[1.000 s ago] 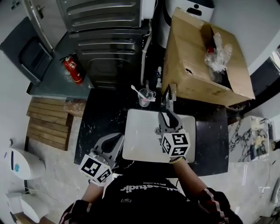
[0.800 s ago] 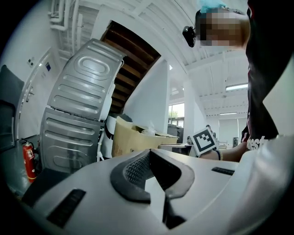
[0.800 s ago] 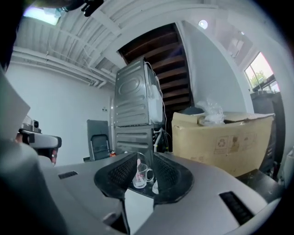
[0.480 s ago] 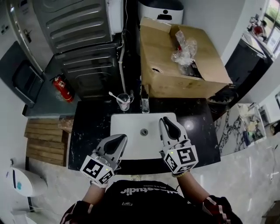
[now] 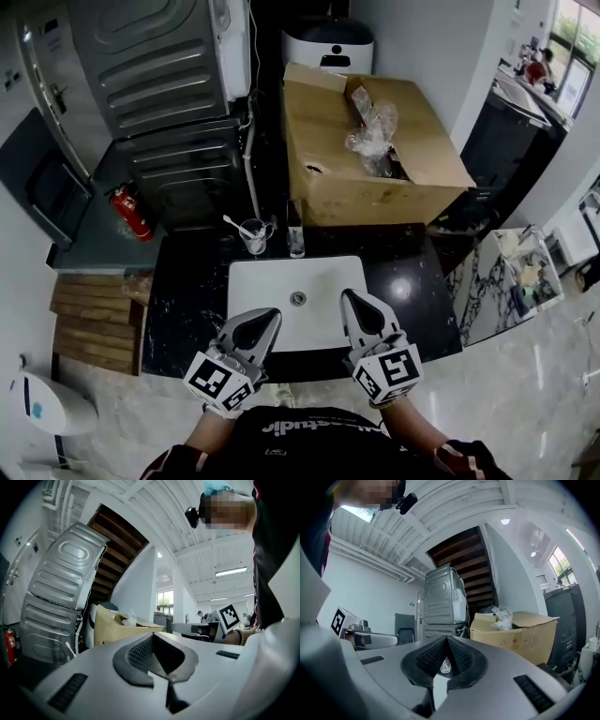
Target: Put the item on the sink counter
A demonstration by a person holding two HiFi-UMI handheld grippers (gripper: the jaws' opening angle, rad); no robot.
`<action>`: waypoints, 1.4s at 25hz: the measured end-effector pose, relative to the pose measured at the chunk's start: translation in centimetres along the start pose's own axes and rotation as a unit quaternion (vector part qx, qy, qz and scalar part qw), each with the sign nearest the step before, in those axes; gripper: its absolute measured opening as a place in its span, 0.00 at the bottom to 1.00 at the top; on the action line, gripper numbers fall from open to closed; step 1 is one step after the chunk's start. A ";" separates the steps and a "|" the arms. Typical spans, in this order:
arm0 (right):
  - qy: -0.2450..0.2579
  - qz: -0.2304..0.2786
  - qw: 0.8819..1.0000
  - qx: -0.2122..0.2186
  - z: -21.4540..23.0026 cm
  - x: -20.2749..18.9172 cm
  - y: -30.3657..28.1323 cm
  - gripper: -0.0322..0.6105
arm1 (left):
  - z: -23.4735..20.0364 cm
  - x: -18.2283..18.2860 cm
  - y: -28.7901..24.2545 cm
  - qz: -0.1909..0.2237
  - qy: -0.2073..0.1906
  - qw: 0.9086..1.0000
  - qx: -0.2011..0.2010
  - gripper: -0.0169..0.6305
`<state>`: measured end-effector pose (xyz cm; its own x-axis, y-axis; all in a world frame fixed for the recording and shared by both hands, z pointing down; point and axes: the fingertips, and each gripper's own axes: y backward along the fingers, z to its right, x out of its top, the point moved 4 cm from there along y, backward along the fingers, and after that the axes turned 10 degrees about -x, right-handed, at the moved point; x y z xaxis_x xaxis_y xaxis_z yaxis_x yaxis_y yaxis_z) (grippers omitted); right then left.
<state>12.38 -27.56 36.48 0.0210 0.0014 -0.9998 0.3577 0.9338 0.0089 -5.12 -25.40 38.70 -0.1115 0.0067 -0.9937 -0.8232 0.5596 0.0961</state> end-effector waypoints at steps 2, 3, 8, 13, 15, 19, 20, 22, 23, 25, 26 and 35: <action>0.001 0.000 1.000 0.002 0.0 -0.1 0.5 0.11 | 0.4 -0.1 -0.1 0.001 0.002 1.000 0.000 0.05; 0.000 0.000 1.000 0.003 0.0 -0.1 0.8 0.11 | 0.7 -0.2 -0.1 0.001 0.002 1.000 0.000 0.05; 0.005 0.004 1.000 0.009 -0.2 0.1 1.7 0.11 | 1.4 -0.1 -0.2 0.002 0.001 1.000 0.001 0.05; -0.003 0.001 1.000 0.016 -0.2 -0.4 2.1 0.11 | 1.9 -0.1 -0.4 0.002 -0.003 1.000 0.000 0.05; -0.006 0.001 1.000 0.017 -0.3 -0.5 2.2 0.11 | 2.0 0.0 -0.4 0.003 -0.005 1.000 0.001 0.05; -0.006 0.002 1.000 0.020 -0.3 -0.3 2.3 0.11 | 2.1 0.4 -0.4 0.004 -0.006 1.000 0.002 0.05; -0.005 0.002 1.000 0.019 -0.2 -0.3 2.3 0.11 | 2.2 0.5 -0.4 0.005 -0.006 1.000 0.002 0.05; -0.003 0.002 1.000 0.018 0.1 -0.1 2.3 0.11 | 2.3 0.6 -0.6 0.007 -0.008 1.000 -0.001 0.05; -0.001 0.003 1.000 0.018 0.1 0.0 2.3 0.11 | 2.3 0.6 -0.6 0.008 -0.009 1.000 -0.005 0.05; -0.003 0.004 1.000 0.017 0.2 0.0 2.4 0.11 | 2.4 0.5 -0.6 0.008 -0.014 1.000 -0.011 0.05; -0.004 0.003 1.000 0.017 0.2 0.0 2.5 0.11 | 2.5 0.5 -0.6 0.007 -0.016 1.000 -0.013 0.05; 0.001 0.006 1.000 0.025 -0.7 0.4 2.5 0.11 | 2.4 0.8 -0.1 0.012 -0.017 1.000 -0.009 0.05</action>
<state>12.63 -25.02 36.13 0.0242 0.0137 -0.9996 0.4039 0.9145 0.0223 -3.79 -23.47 37.75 -0.1122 0.0492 -0.9925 -0.8309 0.5431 0.1209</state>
